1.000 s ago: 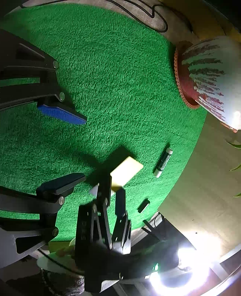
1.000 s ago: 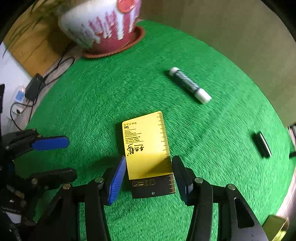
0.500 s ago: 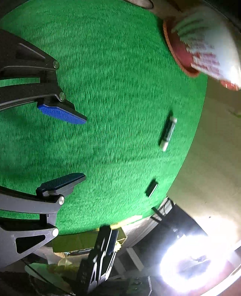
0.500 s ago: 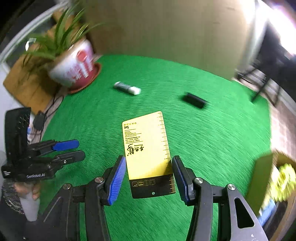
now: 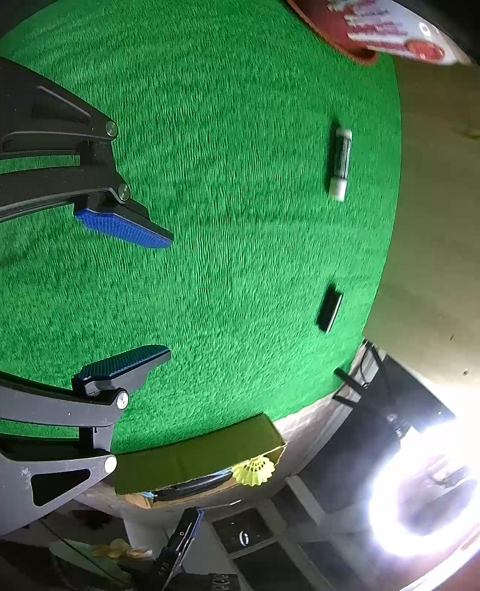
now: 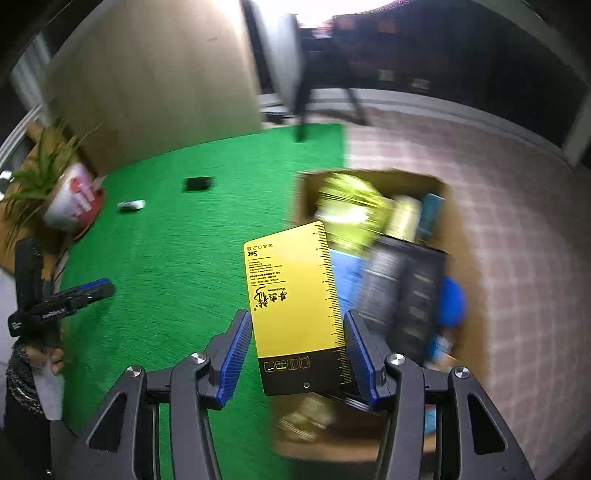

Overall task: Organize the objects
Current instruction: 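Carry the yellow card into the box and open the right tool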

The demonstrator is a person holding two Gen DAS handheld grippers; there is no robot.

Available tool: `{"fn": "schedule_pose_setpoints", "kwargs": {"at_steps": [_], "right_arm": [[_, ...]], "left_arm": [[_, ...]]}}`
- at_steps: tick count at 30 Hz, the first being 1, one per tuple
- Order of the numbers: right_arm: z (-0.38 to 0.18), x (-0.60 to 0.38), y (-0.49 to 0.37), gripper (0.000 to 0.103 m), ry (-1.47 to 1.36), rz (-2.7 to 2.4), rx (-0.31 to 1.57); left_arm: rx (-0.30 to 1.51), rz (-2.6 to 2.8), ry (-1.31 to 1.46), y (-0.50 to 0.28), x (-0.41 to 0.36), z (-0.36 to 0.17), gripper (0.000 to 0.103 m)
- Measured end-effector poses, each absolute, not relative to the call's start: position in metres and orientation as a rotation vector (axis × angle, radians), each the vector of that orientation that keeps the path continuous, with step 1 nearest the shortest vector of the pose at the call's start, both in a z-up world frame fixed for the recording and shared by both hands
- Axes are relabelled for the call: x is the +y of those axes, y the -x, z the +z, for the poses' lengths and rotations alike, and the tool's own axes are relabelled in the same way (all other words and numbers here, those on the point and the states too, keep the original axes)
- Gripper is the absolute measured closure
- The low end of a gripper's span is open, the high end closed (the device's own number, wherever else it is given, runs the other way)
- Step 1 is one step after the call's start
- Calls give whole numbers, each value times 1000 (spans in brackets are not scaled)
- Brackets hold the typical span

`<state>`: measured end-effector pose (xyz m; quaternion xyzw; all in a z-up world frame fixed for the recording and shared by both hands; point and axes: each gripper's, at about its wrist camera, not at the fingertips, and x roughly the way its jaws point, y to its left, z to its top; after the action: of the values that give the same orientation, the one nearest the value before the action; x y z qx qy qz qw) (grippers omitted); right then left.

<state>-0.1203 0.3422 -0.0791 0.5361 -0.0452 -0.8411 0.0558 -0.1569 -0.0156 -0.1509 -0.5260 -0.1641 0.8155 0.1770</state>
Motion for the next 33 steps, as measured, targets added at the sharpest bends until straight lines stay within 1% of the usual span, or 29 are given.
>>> {"fn": "schedule_pose_setpoints", "kwargs": {"at_steps": [10,19,20,21,23,33], "right_arm": [[-83,410,89,56,-1696,-2663,-244],[-86,421,83,55,-1725,-2684,-245],[-85,421,83,52,-1728,-2694,-233],[-85,420,82,45,-1730,-2703,-222],[-82,419,82,40,-1720,-2733,-201],[-76,404,87,39,-1684,-2711,-186]], "left_arm": [[-413,2276,1494,160,11,-148,45],[-397,2276,1499,158,12,-147,45],[-396,2278,1498,158,12,-147,45],[-397,2279,1498,157,11,-146,45],[-399,2282,1499,157,9,-146,45],[-400,2303,1504,152,-1,-145,45]]}}
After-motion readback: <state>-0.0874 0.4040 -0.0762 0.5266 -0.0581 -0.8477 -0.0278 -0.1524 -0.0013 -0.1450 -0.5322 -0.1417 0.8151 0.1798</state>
